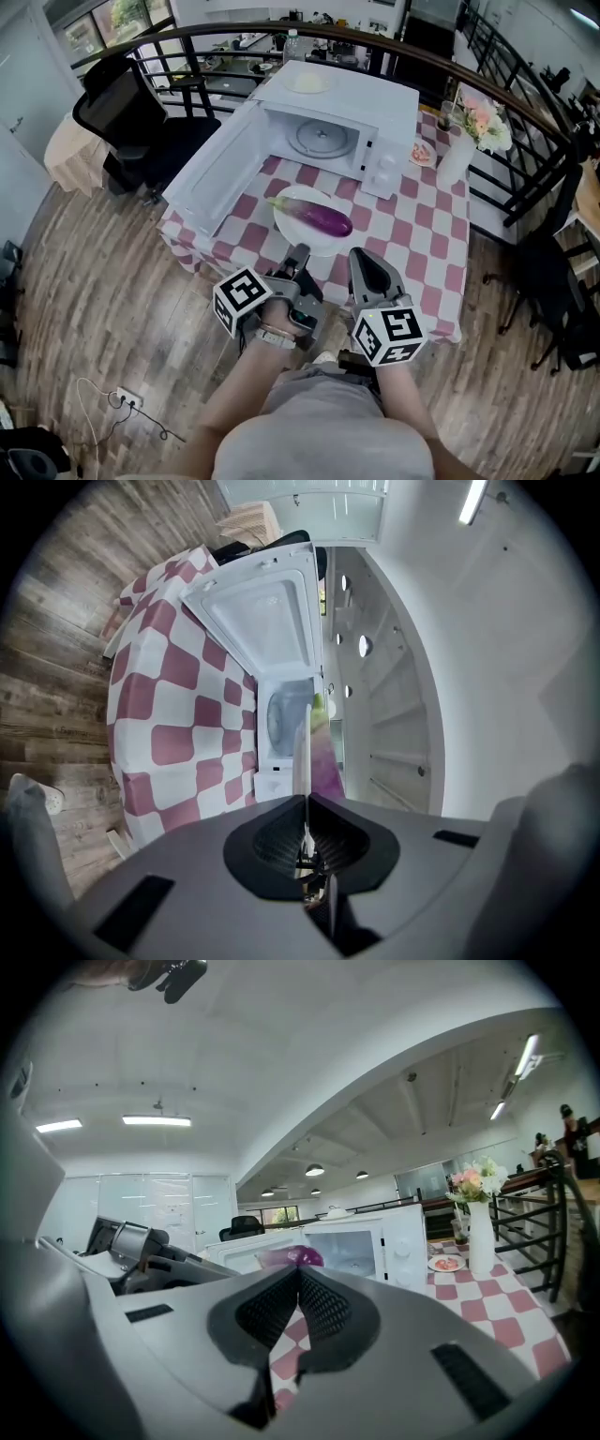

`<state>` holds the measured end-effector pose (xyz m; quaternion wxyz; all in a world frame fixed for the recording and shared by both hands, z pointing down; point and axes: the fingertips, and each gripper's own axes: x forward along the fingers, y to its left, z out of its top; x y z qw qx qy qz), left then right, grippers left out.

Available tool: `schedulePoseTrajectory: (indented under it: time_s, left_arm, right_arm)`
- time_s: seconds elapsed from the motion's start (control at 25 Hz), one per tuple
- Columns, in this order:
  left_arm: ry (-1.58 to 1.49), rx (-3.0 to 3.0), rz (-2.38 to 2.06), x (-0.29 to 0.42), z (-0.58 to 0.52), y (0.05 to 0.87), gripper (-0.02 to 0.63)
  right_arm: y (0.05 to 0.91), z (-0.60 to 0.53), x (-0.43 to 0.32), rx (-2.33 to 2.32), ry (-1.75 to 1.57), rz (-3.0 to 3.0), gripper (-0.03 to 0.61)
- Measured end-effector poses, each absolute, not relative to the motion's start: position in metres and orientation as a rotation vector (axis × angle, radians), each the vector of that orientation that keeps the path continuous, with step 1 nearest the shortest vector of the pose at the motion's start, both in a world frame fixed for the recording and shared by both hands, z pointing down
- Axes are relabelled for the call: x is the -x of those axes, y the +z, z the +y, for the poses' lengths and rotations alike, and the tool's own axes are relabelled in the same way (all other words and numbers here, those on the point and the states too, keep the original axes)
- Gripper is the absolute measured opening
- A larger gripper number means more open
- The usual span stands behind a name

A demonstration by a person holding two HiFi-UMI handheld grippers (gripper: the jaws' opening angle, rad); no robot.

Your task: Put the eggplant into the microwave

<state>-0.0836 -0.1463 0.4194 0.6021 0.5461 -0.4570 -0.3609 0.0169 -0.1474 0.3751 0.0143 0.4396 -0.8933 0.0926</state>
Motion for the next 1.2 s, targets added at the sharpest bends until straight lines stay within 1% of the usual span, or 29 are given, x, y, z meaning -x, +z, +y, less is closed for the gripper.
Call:
schedulePoseTrajectory:
  time_s: [0.72, 1.2]
  left_arm:
    - [-0.815, -1.245, -1.032, 0.101, -0.222, 0.433, 0.015]
    - [-0.758, -1.285, -0.993, 0.12, -0.291, 0.443, 0.015]
  right_arm:
    - [0.389, -0.196, -0.005, -1.356, 0.296, -2.716, 0.026]
    - [0.398, -0.255, 0.006, -1.476, 0.333, -2.658, 0.026]
